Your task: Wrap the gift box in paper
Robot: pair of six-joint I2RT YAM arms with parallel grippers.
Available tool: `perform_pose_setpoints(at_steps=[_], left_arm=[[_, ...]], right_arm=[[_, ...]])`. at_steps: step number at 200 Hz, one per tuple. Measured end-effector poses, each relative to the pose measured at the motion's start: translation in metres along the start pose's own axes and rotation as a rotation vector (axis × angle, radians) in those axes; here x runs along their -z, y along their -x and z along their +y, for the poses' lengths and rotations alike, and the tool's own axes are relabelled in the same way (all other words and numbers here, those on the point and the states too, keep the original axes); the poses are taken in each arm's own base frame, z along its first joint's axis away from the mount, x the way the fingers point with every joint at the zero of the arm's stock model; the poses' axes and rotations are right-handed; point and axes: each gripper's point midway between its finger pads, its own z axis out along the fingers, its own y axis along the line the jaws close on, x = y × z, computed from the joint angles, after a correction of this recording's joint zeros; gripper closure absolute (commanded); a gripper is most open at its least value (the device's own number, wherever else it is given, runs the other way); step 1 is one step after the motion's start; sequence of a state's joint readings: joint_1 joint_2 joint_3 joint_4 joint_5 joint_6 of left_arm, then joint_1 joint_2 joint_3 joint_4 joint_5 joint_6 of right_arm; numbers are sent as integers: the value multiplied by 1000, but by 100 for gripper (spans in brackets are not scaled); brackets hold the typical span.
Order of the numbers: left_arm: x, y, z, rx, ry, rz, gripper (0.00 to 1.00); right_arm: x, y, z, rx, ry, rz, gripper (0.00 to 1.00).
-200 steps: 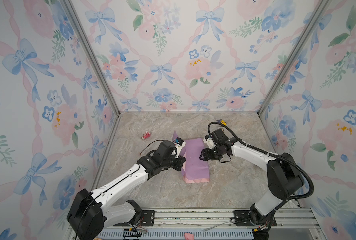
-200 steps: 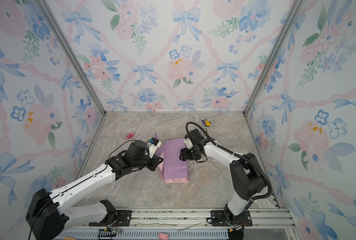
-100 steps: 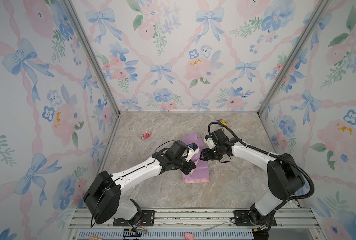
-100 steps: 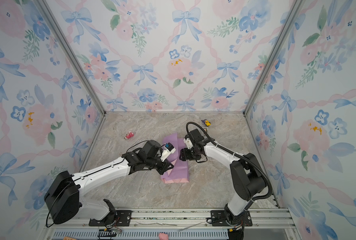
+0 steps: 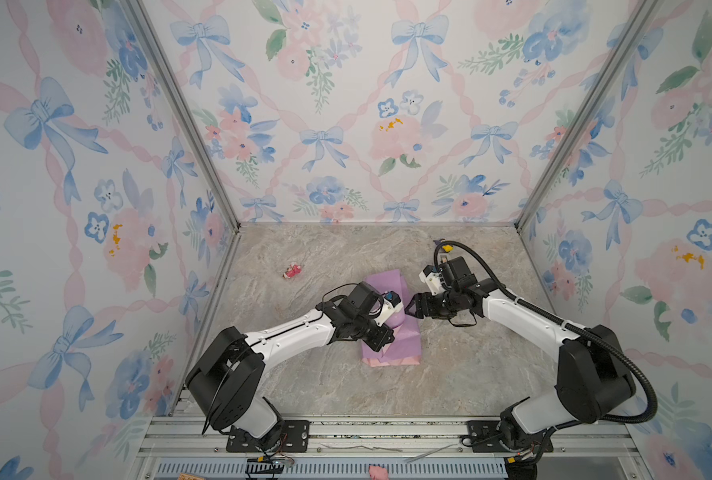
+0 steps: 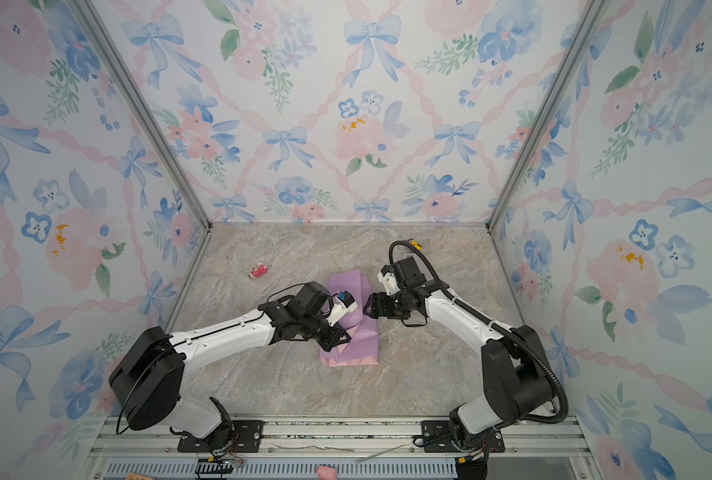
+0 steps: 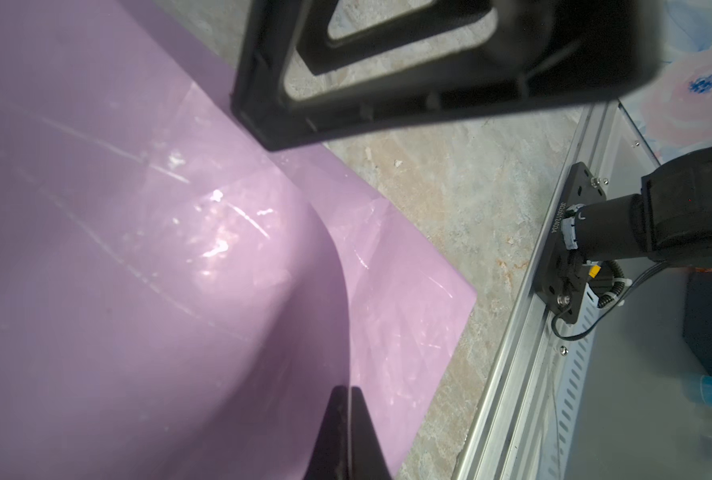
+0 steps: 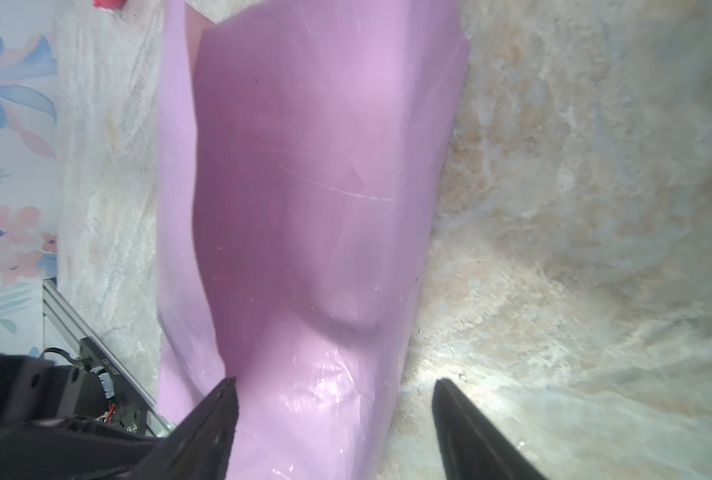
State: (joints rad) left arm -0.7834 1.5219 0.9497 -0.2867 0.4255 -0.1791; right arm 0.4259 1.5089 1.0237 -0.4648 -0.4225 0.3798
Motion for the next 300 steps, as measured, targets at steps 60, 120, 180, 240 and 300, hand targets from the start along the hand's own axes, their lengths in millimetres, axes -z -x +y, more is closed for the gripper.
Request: perform_pose_setpoints(at_steps=[60, 120, 180, 240, 300], left_arm=[[-3, 2, -1, -3, -10, 5, 100], [-7, 0, -1, -13, -23, 18, 100], [-6, 1, -4, -16, -39, 17, 81], [18, 31, -1, 70, -12, -74, 39], [103, 54, 75, 438, 186, -399, 30]], right_arm=[[3, 6, 14, -43, 114, -10, 20], [-16, 5, 4, -47, 47, 42, 19], [-47, 2, -10, -28, -35, 103, 29], [-48, 4, -9, -21, -33, 101, 39], [-48, 4, -8, -21, -25, 98, 40]])
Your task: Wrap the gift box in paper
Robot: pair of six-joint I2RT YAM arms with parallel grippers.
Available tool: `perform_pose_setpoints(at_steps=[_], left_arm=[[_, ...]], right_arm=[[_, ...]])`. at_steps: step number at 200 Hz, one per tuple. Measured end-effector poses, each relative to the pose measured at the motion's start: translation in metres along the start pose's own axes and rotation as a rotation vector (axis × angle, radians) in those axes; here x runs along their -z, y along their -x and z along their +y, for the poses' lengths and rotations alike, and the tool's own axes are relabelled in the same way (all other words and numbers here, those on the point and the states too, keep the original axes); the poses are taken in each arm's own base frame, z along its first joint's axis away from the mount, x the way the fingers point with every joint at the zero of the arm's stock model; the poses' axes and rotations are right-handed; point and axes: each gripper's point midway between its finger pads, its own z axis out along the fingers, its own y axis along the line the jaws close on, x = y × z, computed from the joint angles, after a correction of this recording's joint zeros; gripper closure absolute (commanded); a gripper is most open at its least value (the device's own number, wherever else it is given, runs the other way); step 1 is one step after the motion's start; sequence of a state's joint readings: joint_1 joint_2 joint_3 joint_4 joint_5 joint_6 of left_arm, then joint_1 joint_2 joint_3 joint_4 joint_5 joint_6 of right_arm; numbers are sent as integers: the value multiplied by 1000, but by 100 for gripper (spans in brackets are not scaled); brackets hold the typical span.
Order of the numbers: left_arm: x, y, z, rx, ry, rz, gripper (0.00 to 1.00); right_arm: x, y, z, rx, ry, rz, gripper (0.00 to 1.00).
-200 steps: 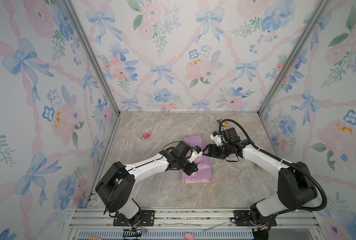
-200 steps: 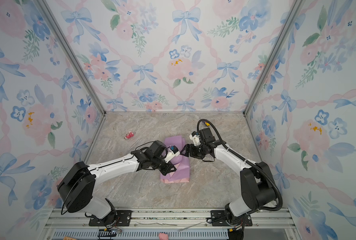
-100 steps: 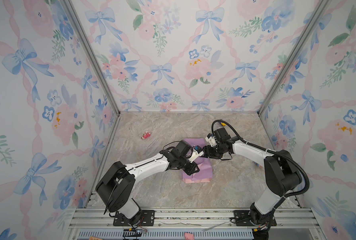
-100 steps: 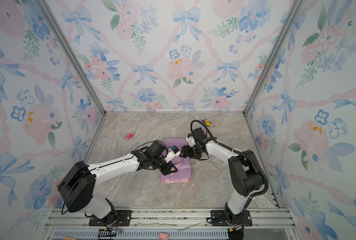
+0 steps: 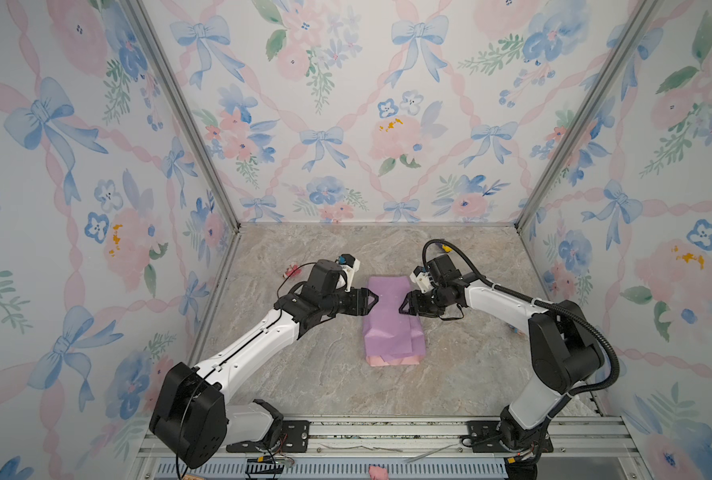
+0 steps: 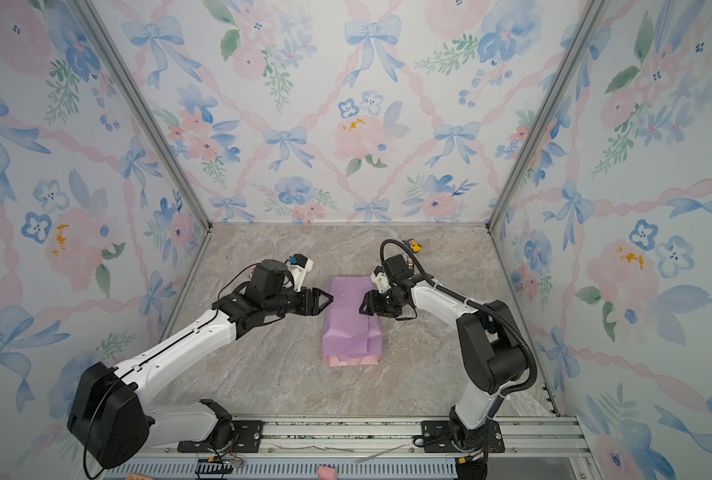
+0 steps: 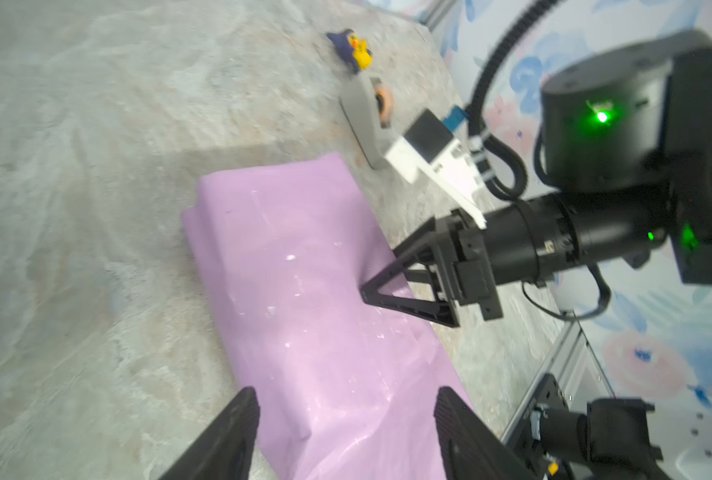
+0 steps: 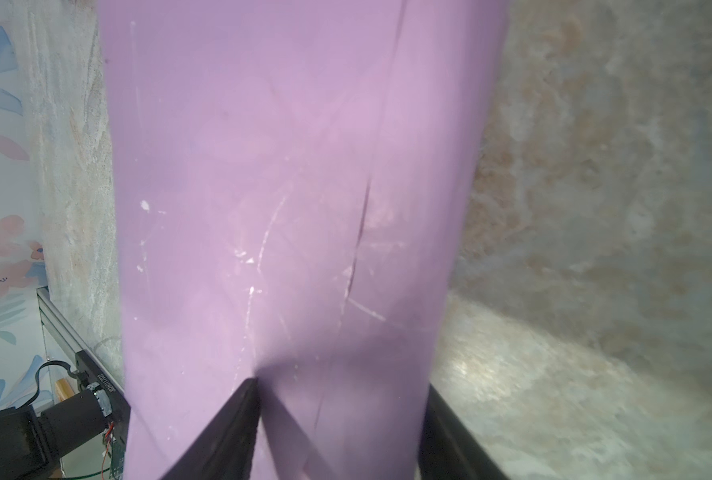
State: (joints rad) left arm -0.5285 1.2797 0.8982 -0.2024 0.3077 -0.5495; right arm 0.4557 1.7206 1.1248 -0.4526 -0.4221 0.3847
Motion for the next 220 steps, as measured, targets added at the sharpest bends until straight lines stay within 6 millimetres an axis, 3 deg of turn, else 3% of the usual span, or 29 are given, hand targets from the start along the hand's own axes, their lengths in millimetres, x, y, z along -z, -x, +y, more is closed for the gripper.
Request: perform_pose_setpoints(at_steps=[30, 71, 137, 169, 220], left_arm=[[-21, -35, 36, 164, 57, 72, 28], [-45, -65, 51, 289, 41, 127, 29], [-67, -65, 29, 301, -61, 121, 35], [-75, -73, 28, 305, -49, 150, 38], [-76, -53, 21, 285, -36, 102, 41]], right_arm=[[1, -1, 0, -11, 0, -1, 40], [1, -4, 1, -36, 6, -7, 41], [-2, -6, 6, -93, 18, -17, 39], [0, -7, 11, -127, 26, -22, 28], [17, 1, 24, -164, 58, -74, 26]])
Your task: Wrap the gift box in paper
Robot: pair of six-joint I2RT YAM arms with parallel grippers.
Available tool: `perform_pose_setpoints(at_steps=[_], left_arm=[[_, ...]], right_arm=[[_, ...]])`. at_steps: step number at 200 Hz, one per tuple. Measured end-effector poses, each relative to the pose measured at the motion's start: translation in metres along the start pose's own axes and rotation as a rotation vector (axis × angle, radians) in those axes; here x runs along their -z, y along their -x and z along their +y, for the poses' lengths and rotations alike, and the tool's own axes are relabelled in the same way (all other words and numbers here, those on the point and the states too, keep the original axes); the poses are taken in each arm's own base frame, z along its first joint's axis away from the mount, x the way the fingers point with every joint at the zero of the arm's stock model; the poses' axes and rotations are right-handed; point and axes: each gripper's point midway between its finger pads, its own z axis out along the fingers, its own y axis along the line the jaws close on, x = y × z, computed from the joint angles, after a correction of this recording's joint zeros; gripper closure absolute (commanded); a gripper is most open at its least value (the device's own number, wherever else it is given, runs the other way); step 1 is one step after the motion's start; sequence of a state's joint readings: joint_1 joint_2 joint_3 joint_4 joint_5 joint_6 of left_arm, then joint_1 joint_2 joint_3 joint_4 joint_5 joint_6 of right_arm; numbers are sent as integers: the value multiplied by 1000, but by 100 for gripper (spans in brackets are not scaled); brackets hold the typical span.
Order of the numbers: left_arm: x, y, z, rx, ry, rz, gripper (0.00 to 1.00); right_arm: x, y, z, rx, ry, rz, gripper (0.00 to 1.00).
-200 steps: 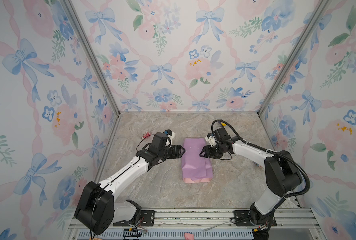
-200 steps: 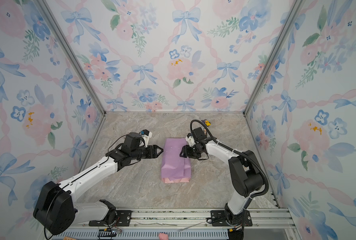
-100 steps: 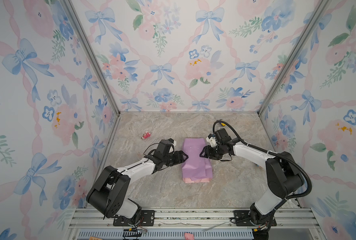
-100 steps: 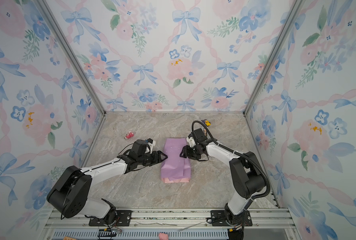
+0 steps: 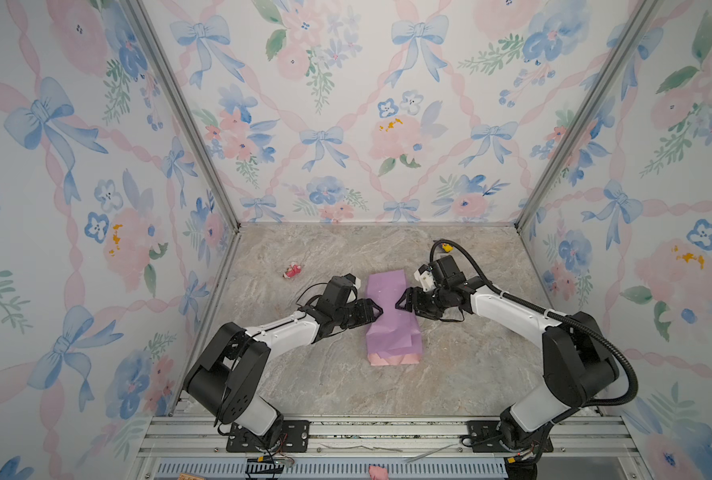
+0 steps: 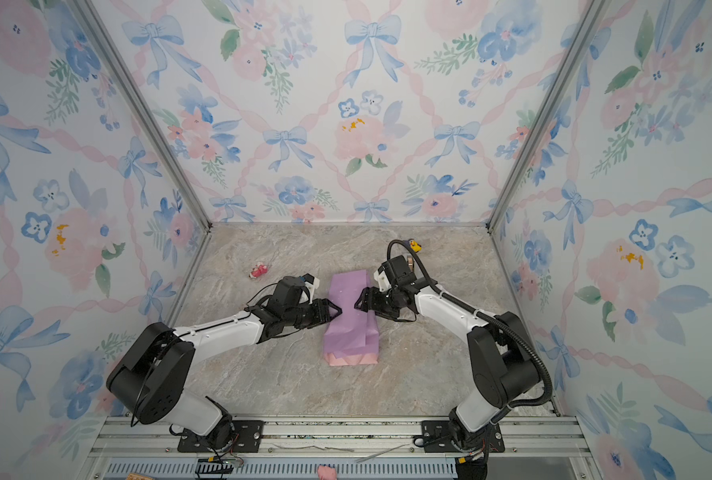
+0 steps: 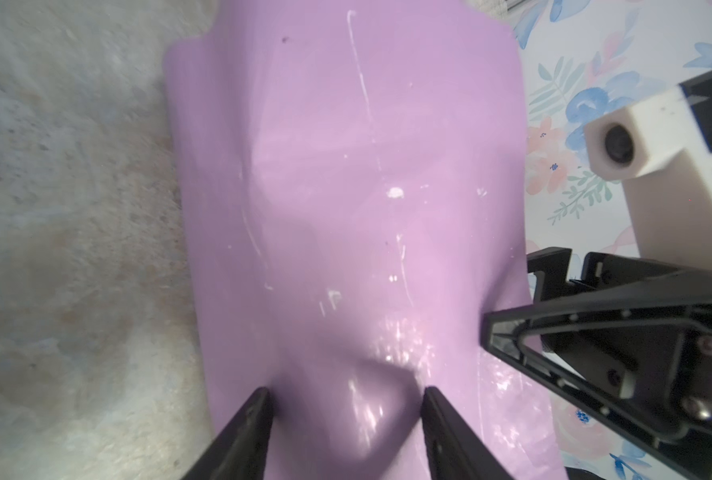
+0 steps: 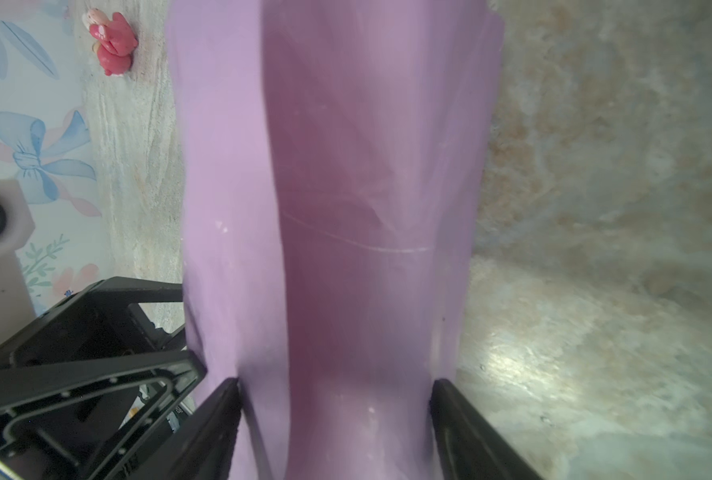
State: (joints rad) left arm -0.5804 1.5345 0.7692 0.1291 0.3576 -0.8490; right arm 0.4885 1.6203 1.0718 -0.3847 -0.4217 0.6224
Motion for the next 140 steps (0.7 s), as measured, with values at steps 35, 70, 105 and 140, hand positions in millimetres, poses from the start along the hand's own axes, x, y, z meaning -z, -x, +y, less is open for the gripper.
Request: perform_pose_setpoints(at_steps=[35, 70, 105, 140], left_arm=[[-4, -4, -1, -11, 15, 7, 44], [-9, -6, 2, -19, 50, 12, 44], [-9, -3, 3, -27, 80, 2, 46], [-12, -2, 4, -41, 111, -1, 48]], right_arm=[[-2, -2, -2, -17, -22, -3, 28], [-4, -5, -6, -16, -65, -5, 44], [-3, -7, -14, -31, -108, -9, 59], [-4, -7, -16, -57, -113, -17, 39]])
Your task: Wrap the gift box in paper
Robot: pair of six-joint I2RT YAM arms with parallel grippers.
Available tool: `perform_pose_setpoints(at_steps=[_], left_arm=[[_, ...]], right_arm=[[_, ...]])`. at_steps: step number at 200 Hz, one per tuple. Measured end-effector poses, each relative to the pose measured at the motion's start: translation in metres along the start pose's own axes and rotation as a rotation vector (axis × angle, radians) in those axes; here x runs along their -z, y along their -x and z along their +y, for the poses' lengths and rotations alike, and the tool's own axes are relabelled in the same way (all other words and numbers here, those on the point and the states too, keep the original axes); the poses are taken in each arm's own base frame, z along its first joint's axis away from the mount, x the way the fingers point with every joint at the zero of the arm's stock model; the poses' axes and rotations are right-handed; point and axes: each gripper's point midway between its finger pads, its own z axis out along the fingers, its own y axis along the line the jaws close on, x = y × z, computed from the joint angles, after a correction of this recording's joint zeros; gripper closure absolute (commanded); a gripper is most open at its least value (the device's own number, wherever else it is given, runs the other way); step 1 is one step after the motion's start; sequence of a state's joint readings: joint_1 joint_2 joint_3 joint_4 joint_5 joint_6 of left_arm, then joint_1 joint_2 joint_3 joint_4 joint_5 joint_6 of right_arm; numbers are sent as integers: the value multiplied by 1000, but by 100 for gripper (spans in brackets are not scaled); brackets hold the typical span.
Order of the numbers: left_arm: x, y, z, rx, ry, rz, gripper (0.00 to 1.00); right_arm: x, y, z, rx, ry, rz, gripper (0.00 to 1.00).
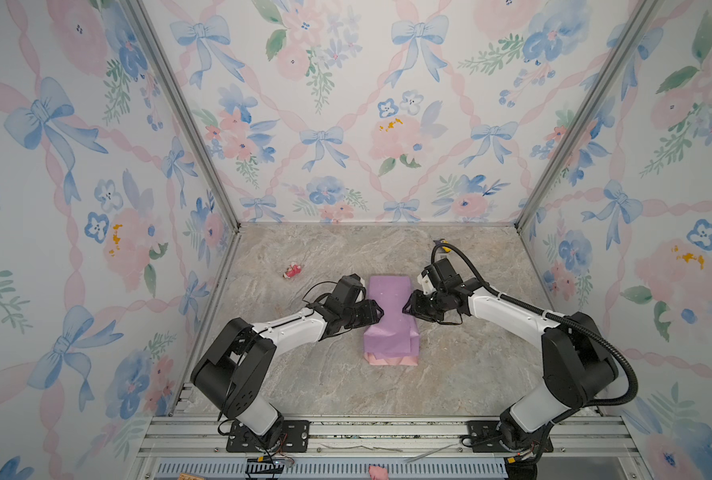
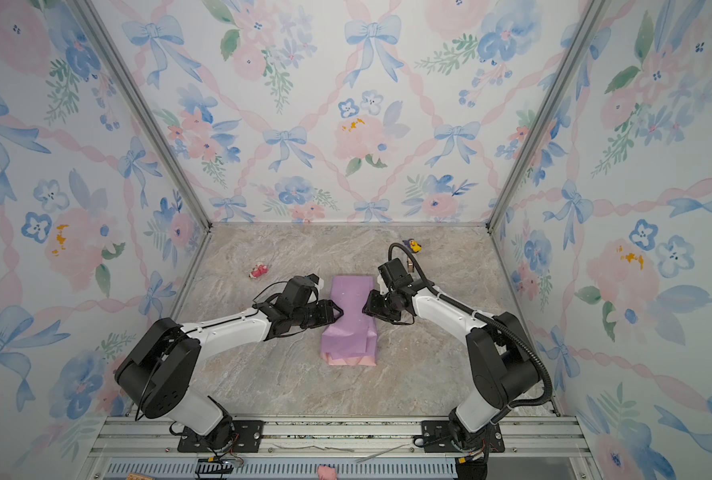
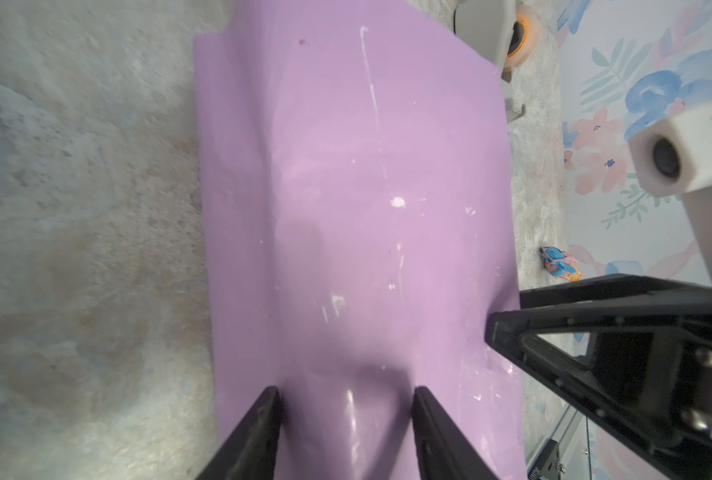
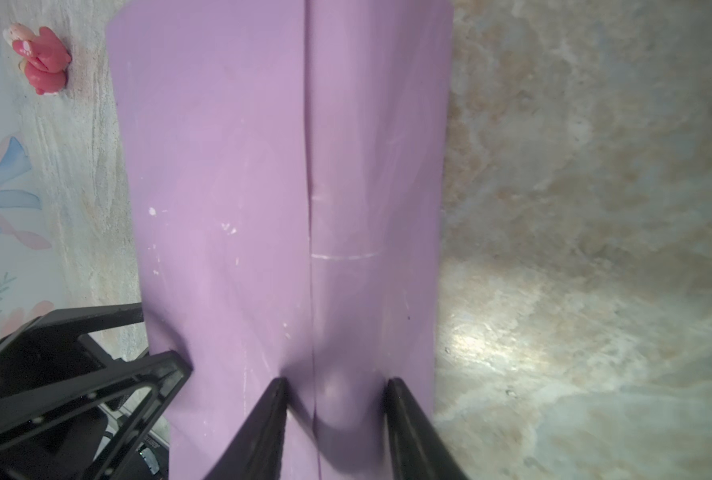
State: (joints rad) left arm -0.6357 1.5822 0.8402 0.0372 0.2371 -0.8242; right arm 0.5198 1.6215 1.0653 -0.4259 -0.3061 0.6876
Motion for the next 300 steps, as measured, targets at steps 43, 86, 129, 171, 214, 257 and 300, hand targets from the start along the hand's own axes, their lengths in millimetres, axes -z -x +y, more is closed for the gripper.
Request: perform_pose_setpoints(at_steps=[43, 86, 129, 171, 214, 257, 300], left_arm=[[-1, 0, -2, -22, 16, -2, 51], [-1, -2, 2, -23, 33, 5, 51], [-1, -3, -1, -27, 32, 7, 45], [1, -5, -5, -19, 22, 9, 33], [22, -20, 5, 35, 9, 5, 31], [32, -55, 24, 110, 16, 58, 32], [34, -71, 13, 117, -11, 91, 43]], right_arm=[[9, -4, -1, 19, -9, 4, 24], [19, -8, -4, 59, -45, 31, 23], [6, -9, -1, 71, -54, 68, 46], [-3, -10, -5, 62, -74, 78, 63], [-4, -6, -2, 55, -58, 57, 67], [-5, -5, -2, 34, -48, 42, 68], [-5, -5, -1, 31, -43, 36, 68]])
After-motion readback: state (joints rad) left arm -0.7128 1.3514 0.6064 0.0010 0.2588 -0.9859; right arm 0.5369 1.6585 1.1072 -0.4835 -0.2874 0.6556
